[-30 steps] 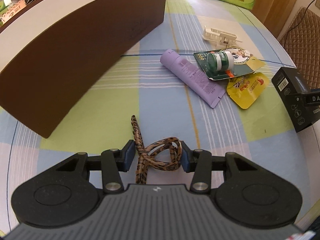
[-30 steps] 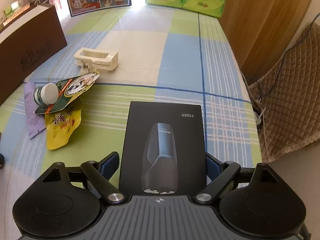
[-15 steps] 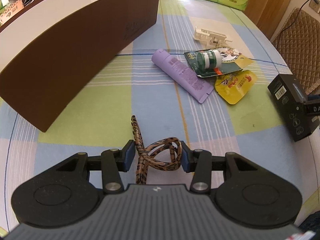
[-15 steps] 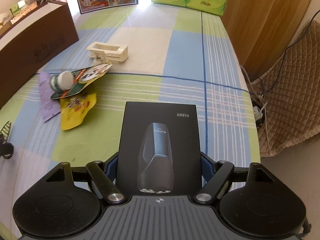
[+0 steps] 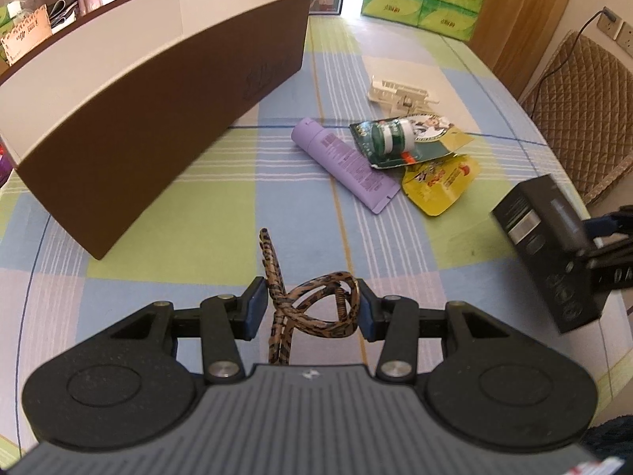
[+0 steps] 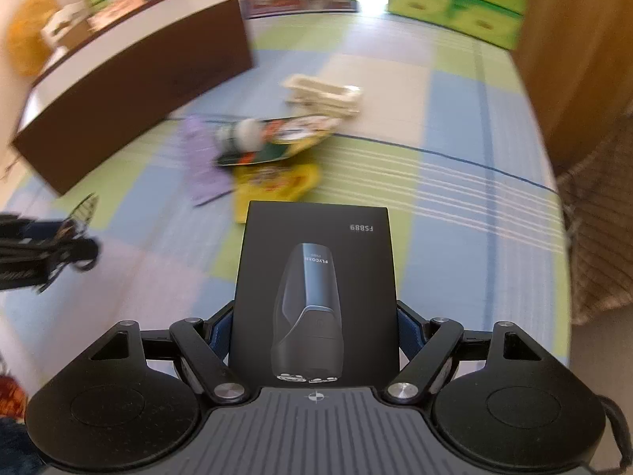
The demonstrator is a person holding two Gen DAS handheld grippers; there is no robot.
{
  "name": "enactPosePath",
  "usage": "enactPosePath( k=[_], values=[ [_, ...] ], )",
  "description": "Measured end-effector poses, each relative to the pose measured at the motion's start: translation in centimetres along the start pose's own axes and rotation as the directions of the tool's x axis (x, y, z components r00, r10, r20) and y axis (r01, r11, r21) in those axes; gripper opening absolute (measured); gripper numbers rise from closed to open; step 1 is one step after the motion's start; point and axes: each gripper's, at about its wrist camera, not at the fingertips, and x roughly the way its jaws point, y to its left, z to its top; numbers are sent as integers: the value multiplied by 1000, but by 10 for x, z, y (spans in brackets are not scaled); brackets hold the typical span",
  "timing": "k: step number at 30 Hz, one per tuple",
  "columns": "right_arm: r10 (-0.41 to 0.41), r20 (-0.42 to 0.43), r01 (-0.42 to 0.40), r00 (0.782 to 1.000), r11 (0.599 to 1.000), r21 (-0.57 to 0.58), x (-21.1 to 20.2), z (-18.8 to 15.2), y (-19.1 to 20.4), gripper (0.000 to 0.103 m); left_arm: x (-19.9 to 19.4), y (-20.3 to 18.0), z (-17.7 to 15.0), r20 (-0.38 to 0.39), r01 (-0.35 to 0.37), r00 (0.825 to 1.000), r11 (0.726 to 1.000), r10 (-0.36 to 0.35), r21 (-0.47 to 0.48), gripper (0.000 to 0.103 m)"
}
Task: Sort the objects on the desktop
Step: 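Lift and carry the cord and black box over the brown box with both tools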
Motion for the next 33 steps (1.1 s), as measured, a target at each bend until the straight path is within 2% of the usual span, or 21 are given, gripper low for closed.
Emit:
enactPosePath(
  k=[8, 16, 21, 29, 33],
  values=[
    [116, 22, -113, 993, 987, -116, -11, 9, 43, 76, -30, 3, 4, 58, 17, 998, 1000, -16, -8, 41],
    [181, 82, -161, 980, 964, -212, -25, 46, 71, 76, -67, 19, 25, 143, 42, 989, 999, -37, -31, 41],
    [212, 132, -167, 968, 943, -289, -29, 82, 90, 76, -84, 42, 48, 200, 19, 980, 998, -8, -55, 41],
    [300, 210, -202, 931, 899, -387, -24, 158, 129, 76, -96, 97, 99, 279, -52, 957, 994, 76, -92, 41],
    [316, 226, -192, 922, 877, -441, -10, 205, 150, 76, -86, 132, 131, 277, -93, 953, 987, 126, -130, 41]
  ],
)
